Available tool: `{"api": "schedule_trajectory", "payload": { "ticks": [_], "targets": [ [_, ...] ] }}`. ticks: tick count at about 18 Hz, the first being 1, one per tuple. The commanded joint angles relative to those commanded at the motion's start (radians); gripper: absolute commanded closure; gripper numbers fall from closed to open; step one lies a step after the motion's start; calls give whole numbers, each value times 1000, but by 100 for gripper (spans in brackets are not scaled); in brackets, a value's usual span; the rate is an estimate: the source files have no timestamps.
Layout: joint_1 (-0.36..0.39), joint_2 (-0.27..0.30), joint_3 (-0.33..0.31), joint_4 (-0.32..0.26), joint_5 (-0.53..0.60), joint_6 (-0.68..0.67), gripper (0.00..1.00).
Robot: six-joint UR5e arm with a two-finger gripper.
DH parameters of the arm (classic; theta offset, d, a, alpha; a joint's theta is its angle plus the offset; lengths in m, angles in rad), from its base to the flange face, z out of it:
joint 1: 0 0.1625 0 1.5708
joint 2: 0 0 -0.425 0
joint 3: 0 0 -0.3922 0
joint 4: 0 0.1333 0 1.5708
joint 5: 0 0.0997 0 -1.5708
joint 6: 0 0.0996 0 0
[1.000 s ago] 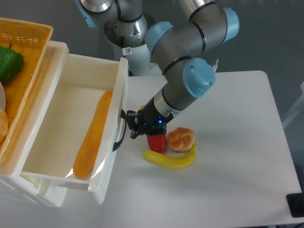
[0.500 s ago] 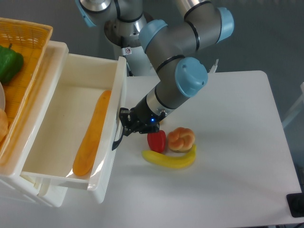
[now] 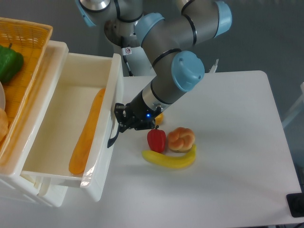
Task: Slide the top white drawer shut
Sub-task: 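Push the drawer front with the gripper into the cabinet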
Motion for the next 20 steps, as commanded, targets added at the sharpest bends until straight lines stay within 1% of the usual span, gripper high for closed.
{"api": "schedule_trajectory", "payload": {
  "ticks": [5, 20],
  "targets": [
    [-23, -2, 0, 3, 0, -3, 100],
    [-147, -9, -3, 8, 0, -49, 100]
  ]
}}
